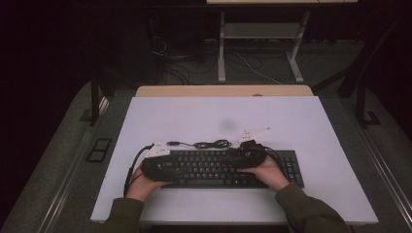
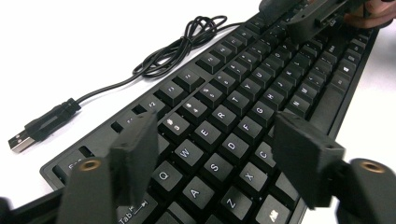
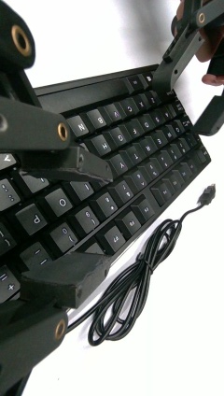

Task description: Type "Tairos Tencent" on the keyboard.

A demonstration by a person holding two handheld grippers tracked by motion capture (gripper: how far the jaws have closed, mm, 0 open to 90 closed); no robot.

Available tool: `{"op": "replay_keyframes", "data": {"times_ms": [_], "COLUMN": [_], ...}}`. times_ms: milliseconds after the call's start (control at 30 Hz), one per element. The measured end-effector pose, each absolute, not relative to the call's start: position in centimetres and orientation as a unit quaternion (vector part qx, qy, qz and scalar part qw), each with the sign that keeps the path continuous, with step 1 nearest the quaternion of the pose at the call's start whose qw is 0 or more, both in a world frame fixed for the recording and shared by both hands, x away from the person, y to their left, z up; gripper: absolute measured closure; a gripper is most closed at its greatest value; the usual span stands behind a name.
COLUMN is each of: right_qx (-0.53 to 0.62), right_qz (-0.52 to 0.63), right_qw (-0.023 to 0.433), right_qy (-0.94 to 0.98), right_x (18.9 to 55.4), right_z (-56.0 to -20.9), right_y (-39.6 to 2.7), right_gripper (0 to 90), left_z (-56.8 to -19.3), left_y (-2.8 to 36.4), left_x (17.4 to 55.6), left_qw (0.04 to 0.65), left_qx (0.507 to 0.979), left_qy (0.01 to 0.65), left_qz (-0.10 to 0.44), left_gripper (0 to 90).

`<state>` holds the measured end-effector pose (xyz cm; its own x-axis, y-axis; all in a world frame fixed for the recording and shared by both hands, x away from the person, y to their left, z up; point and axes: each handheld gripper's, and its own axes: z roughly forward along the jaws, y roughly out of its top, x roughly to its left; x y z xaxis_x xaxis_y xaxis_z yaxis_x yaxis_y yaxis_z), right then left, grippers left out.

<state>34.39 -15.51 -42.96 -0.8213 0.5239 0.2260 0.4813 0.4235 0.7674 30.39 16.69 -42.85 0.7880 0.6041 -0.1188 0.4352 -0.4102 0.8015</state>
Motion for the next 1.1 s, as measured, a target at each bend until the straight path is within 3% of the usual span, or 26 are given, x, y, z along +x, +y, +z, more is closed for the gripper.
{"op": "replay_keyframes", "data": {"times_ms": [233, 633, 1100], "right_qx": [0.301, 0.305, 0.306], "right_qz": [0.447, 0.448, 0.448], "right_qw": [0.027, 0.029, 0.028], "right_qy": [0.842, 0.84, 0.84], "right_x": [34.4, 34.42, 34.39], "right_z": [-42.99, -43.03, -43.07], "right_y": [-15.54, -15.54, -15.47], "right_gripper": [49.7, 45.4, 44.7], "left_z": [-42.96, -42.83, -43.25], "left_y": [16.76, 16.69, 16.46], "left_x": [30.36, 30.33, 30.49], "left_qw": [0.444, 0.443, 0.431], "left_qx": [0.838, 0.841, 0.849], "left_qy": [0.307, 0.3, 0.298], "left_qz": [0.086, 0.08, 0.069], "left_gripper": [49.2, 85.0, 88.1]}}
